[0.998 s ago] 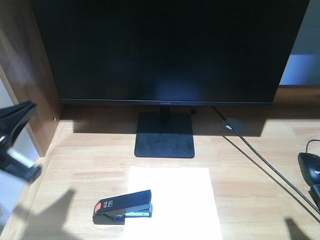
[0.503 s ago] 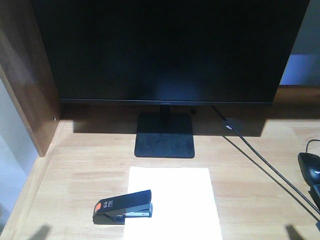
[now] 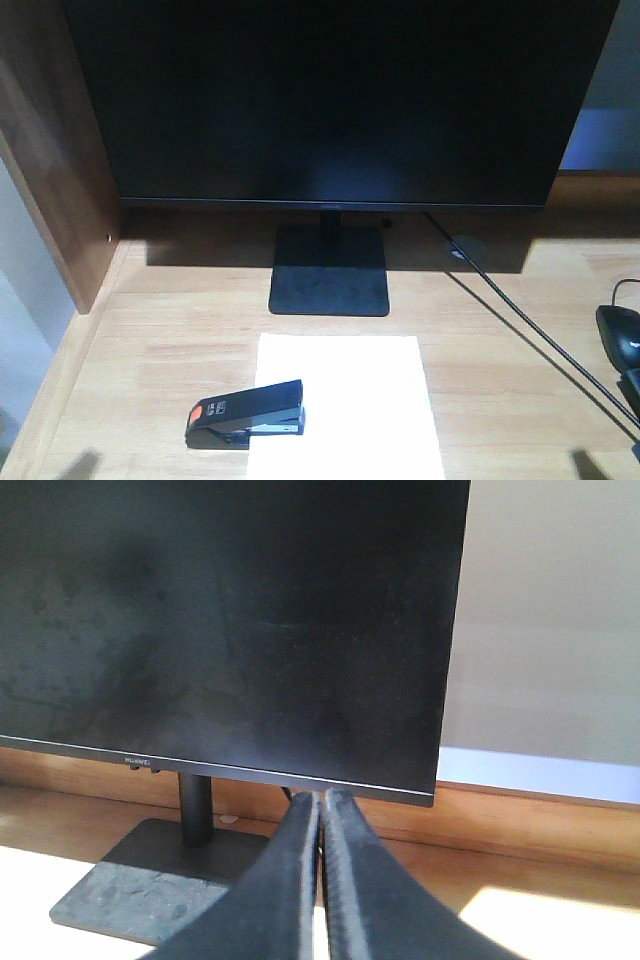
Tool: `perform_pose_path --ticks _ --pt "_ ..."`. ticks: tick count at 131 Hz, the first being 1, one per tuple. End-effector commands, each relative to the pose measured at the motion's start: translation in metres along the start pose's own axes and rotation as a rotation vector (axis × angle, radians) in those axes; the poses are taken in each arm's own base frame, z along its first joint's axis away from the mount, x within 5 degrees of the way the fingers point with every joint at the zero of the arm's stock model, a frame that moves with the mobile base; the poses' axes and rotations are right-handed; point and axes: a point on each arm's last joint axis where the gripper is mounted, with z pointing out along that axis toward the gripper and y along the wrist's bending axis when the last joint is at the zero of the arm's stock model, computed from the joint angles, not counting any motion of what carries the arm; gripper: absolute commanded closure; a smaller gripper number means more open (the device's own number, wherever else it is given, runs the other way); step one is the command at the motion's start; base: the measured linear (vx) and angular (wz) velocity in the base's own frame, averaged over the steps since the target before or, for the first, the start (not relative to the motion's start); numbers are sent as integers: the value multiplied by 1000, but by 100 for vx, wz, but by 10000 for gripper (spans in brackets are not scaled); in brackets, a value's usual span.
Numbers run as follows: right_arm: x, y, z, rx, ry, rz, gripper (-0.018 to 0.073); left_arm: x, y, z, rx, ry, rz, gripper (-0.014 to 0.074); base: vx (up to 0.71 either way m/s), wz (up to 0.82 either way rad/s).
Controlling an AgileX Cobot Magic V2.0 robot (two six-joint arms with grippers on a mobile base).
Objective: Grab stapler and paper to desk for stapling
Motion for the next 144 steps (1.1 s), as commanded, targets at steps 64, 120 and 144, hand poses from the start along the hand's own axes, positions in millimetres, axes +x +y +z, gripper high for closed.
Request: perform_pose_path --ticks 64,120,144 --pt "-9 1 0 -11 -22 -18 569 -12 3 0 -11 -70 -54 603 0 0" --pt "-9 0 0 -7 -22 -18 569 -1 5 -7 -44 48 -296 603 0 0" --pt "-9 0 0 -7 -22 -18 569 3 10 -22 -137 82 -292 603 0 0"
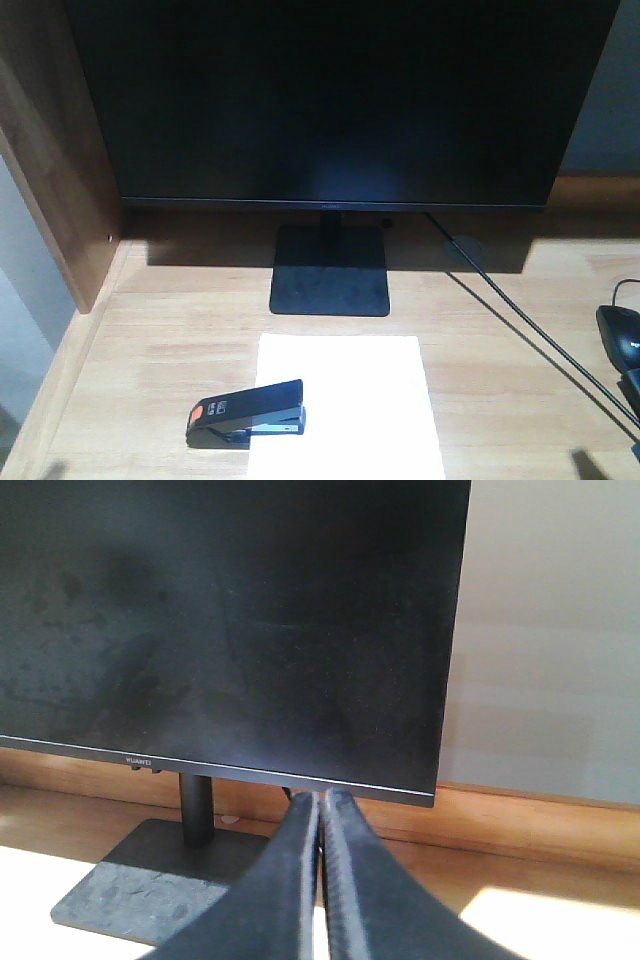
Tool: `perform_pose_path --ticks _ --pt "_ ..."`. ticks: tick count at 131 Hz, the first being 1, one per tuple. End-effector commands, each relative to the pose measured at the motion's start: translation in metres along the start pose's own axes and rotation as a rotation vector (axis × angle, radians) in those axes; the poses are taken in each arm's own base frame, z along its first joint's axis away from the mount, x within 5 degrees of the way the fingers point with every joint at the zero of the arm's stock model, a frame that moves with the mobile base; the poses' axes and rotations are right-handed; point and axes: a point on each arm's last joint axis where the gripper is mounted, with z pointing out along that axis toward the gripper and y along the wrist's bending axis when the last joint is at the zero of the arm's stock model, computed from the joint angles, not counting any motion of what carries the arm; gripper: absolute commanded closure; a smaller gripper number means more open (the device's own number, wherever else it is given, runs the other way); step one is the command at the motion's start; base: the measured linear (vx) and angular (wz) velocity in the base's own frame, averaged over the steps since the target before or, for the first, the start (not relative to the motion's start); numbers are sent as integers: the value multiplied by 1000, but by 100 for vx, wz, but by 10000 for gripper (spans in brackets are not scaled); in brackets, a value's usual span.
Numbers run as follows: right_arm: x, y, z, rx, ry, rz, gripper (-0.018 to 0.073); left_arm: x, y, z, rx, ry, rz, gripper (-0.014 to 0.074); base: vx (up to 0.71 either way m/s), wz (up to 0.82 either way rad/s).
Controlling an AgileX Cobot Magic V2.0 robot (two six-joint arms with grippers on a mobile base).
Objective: Grab stapler and paper to desk for stapling
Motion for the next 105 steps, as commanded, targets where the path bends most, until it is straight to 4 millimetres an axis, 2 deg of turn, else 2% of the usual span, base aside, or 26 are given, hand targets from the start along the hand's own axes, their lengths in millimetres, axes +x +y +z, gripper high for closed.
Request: perform_pose_path --ticks 1,18,57,73,105 --pt "-9 0 0 -7 -22 -18 569 -10 3 -7 -43 -63 -30 603 0 0" --pt "-9 0 0 -7 -22 -18 569 3 6 -13 -105 -67 -49 603 0 0" --pt "-9 0 0 -7 -22 -18 569 53 8 -21 -217 -80 -100 603 0 0" --pt "-9 0 0 -7 -22 -19 569 71 9 -17 -236 -66 -117 603 0 0" --pt "-9 0 0 -8 -22 -19 569 73 9 -16 -239 -94 -110 603 0 0"
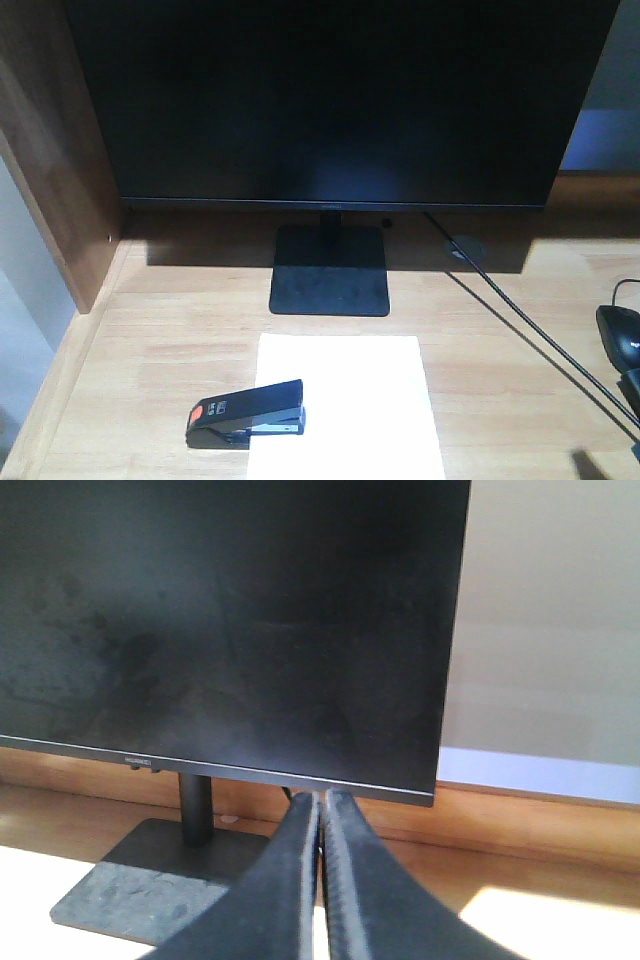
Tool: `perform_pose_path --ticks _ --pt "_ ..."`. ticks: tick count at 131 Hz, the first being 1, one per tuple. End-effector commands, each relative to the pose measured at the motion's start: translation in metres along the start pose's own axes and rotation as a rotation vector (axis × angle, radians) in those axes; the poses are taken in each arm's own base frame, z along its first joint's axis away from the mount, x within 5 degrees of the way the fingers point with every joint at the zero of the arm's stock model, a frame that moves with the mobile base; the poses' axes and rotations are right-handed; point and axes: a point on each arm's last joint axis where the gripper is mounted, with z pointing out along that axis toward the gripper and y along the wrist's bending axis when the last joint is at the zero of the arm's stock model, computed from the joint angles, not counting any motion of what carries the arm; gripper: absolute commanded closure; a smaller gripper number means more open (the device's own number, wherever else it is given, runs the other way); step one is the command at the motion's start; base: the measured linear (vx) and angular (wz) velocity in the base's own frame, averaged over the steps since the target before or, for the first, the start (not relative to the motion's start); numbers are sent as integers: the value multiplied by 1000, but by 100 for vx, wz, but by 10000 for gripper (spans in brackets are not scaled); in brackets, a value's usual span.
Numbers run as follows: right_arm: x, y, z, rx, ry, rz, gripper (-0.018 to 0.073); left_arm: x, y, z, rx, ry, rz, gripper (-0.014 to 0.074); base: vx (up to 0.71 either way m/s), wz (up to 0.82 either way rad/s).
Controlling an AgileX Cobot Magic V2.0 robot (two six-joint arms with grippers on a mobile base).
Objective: Grab stapler and paper to desk for stapling
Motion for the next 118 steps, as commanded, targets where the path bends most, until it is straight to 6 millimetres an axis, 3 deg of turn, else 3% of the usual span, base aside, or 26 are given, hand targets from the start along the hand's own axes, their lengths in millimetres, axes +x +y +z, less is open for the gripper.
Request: perform_pose_path --ticks 1,118 --pt "-9 0 0 -8 -22 -19 569 -6 0 -1 -2 -97 -13 603 0 0" --pt "-9 0 0 -8 -22 -19 569 -6 0 -1 -2 -96 -13 603 0 0"
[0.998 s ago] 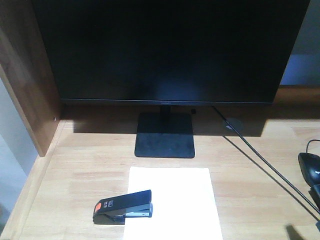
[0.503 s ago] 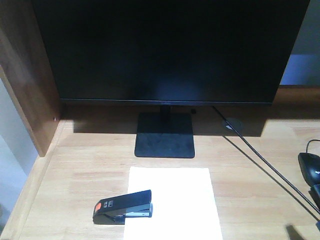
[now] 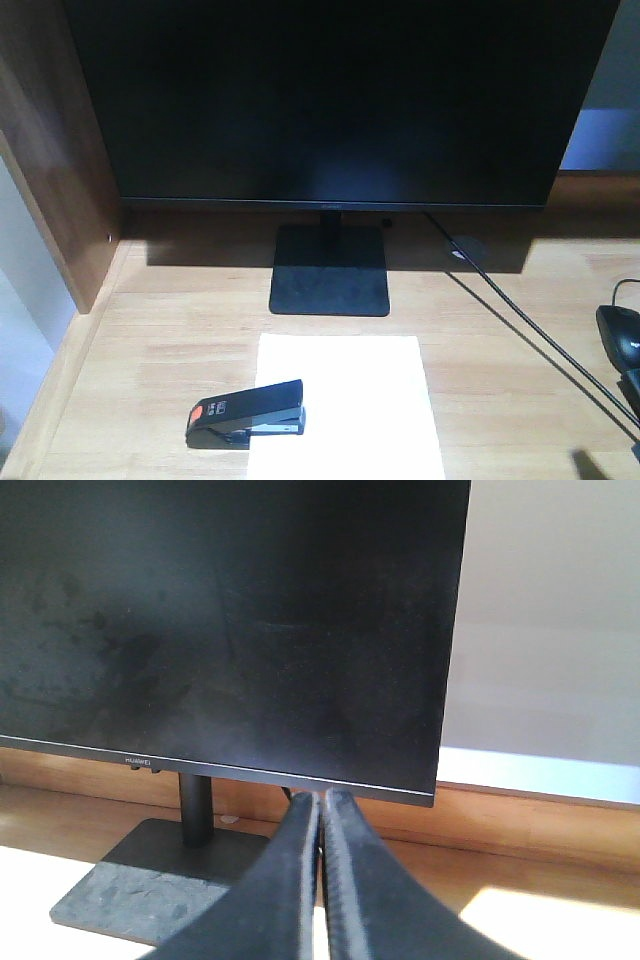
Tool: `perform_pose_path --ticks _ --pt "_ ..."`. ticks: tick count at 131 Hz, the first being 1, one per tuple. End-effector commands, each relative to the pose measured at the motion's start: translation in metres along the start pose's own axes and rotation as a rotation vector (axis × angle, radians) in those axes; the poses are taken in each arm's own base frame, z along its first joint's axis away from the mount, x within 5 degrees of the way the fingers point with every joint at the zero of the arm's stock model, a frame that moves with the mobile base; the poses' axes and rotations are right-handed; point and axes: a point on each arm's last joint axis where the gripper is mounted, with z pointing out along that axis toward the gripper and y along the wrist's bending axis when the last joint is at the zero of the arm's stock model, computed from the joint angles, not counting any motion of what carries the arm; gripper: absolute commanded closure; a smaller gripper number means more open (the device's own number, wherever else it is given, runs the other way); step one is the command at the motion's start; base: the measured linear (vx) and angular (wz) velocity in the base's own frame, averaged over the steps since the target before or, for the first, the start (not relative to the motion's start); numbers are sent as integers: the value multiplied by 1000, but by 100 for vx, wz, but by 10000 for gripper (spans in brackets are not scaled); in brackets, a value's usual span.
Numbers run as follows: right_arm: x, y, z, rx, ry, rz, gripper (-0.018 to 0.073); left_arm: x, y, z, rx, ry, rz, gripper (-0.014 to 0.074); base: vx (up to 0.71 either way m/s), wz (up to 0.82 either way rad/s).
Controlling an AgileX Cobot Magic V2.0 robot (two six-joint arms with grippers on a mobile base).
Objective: Grab stapler and paper to desk for stapling
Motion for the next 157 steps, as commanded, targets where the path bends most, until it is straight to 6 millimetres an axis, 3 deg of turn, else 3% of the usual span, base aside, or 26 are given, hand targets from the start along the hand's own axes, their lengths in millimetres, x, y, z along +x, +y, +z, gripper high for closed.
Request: perform_pose_path --ticks 1,157 --pt "-9 0 0 -8 -22 -19 569 -5 0 -1 -2 -87 -13 603 0 0" --pt "-5 -2 0 29 21 -8 569 -5 0 -1 -2 -87 -13 603 0 0"
